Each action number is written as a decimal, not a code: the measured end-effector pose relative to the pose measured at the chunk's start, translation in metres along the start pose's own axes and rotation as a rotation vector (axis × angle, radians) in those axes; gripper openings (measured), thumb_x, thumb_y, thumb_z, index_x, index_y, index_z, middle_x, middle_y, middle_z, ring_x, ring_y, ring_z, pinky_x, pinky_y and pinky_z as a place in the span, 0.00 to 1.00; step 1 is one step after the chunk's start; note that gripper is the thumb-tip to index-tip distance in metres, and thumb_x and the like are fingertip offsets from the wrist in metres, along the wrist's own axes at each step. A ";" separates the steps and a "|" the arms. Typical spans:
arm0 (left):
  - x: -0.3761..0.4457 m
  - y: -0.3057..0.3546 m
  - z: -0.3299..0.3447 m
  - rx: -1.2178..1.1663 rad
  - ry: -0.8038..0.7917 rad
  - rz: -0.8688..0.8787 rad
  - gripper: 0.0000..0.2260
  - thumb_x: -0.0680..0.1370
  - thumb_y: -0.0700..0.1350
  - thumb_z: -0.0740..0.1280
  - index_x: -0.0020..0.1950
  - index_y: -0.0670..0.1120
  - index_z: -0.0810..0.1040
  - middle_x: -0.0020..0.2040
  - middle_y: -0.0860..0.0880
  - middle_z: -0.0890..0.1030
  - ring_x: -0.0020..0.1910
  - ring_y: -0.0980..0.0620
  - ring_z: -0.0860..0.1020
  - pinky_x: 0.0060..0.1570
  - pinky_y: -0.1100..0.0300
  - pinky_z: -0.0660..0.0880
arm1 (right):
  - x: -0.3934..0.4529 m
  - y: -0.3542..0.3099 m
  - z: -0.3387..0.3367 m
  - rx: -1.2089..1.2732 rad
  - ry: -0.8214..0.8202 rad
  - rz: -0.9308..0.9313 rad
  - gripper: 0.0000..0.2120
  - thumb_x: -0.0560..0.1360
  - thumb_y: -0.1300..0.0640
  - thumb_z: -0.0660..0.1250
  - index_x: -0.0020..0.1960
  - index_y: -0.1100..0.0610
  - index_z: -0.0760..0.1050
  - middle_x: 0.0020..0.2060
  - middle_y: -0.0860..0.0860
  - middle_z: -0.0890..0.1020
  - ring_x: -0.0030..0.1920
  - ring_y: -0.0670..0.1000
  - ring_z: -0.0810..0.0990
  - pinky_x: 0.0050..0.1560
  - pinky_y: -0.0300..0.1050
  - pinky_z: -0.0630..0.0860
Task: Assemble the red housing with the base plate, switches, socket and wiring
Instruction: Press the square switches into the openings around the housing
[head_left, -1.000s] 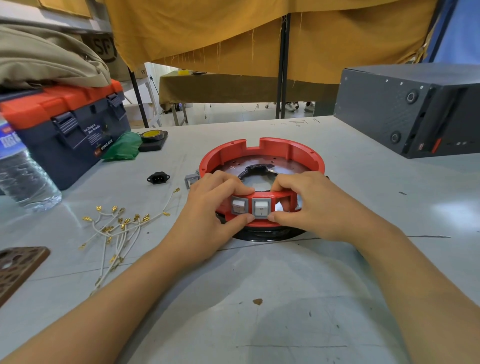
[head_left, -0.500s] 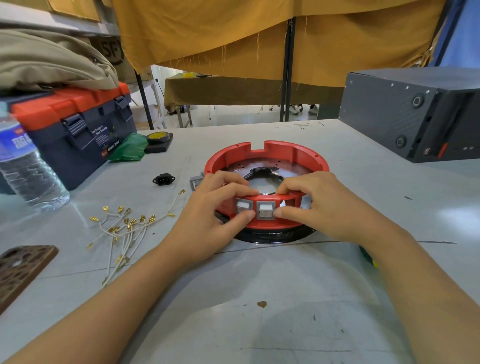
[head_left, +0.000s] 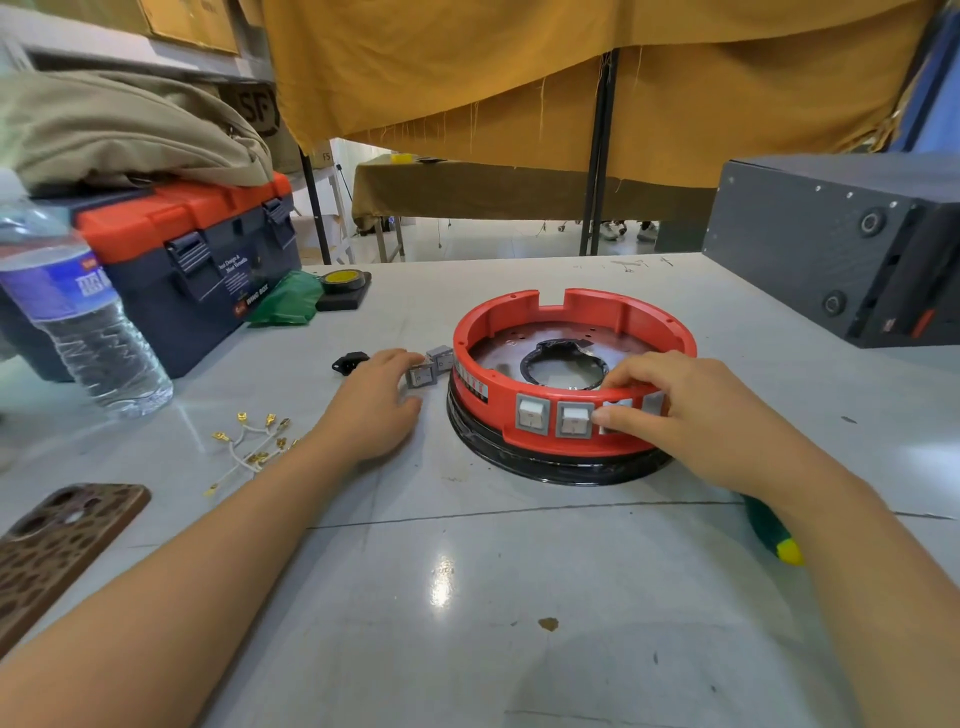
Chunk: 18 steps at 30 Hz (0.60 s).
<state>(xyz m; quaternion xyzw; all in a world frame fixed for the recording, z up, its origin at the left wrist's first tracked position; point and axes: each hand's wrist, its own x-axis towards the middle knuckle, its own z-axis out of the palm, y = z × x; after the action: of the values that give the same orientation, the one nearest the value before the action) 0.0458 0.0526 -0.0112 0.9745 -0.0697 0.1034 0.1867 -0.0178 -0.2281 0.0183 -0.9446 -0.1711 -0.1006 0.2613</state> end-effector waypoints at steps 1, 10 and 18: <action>0.005 -0.002 -0.001 0.020 -0.013 -0.011 0.23 0.77 0.42 0.63 0.72 0.48 0.66 0.73 0.47 0.65 0.71 0.47 0.64 0.70 0.54 0.59 | 0.001 0.001 0.001 0.009 0.010 0.004 0.07 0.72 0.42 0.66 0.49 0.39 0.71 0.46 0.36 0.73 0.53 0.45 0.71 0.47 0.37 0.70; 0.007 -0.004 0.009 -0.043 0.124 -0.016 0.11 0.76 0.46 0.67 0.58 0.48 0.76 0.56 0.46 0.80 0.54 0.47 0.76 0.56 0.52 0.73 | 0.001 0.004 -0.001 0.051 0.027 0.018 0.07 0.75 0.51 0.66 0.49 0.42 0.70 0.48 0.39 0.74 0.48 0.44 0.74 0.40 0.29 0.69; -0.001 0.006 -0.002 -0.191 0.300 0.065 0.07 0.74 0.41 0.68 0.51 0.47 0.80 0.50 0.47 0.76 0.45 0.53 0.77 0.47 0.63 0.69 | -0.001 0.002 -0.003 0.062 0.025 -0.004 0.07 0.76 0.56 0.65 0.51 0.44 0.72 0.49 0.41 0.75 0.47 0.40 0.73 0.41 0.30 0.69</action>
<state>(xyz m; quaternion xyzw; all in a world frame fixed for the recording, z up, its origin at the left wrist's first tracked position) 0.0434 0.0480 -0.0076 0.9232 -0.0822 0.2464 0.2833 -0.0188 -0.2316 0.0199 -0.9345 -0.1728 -0.1074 0.2922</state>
